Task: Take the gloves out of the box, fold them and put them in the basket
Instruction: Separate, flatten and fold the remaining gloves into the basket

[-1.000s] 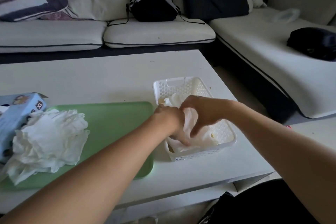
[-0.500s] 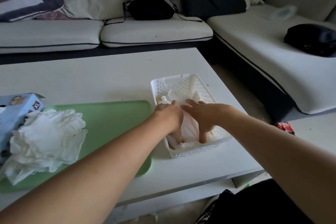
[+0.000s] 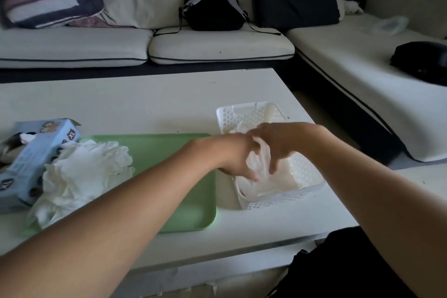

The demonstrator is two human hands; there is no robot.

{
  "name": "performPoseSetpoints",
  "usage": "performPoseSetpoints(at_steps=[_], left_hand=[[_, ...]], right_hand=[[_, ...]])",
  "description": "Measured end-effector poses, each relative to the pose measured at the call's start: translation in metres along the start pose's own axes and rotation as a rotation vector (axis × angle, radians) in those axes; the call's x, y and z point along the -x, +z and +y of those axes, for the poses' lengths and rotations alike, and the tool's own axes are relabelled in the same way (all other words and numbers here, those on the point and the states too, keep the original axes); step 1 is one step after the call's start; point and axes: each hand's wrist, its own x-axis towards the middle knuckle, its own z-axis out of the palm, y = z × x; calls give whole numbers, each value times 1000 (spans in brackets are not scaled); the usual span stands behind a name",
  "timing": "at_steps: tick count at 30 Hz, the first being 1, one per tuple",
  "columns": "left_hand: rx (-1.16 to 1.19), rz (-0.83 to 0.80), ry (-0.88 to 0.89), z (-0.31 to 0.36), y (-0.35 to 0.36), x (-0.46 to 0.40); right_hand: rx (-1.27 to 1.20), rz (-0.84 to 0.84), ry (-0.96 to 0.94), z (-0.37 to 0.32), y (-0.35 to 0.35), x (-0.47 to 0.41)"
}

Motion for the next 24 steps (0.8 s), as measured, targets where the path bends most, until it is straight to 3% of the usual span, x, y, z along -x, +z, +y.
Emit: performPoseSetpoints(at_steps=[4, 7, 9, 12, 14, 19, 24], left_hand=[[160, 381, 23, -56, -15, 47], [137, 503, -119, -113, -6, 95], [74, 464, -306, -155, 9, 131], [45, 274, -550, -192, 26, 161], [61, 190, -606, -207, 32, 170], [10, 166, -510, -220, 43, 172], [-78, 103, -450, -225, 39, 184]], right_hand=[[-149, 418, -185, -47, -29, 17], [-263, 503, -346, -103, -33, 8], [-284, 457, -447, -147, -27, -6], [-277, 365, -524, -191, -13, -28], [-262, 297, -544, -209, -5, -42], [-115, 242, -603, -227, 24, -78], [-355, 460, -581, -252, 36, -104]])
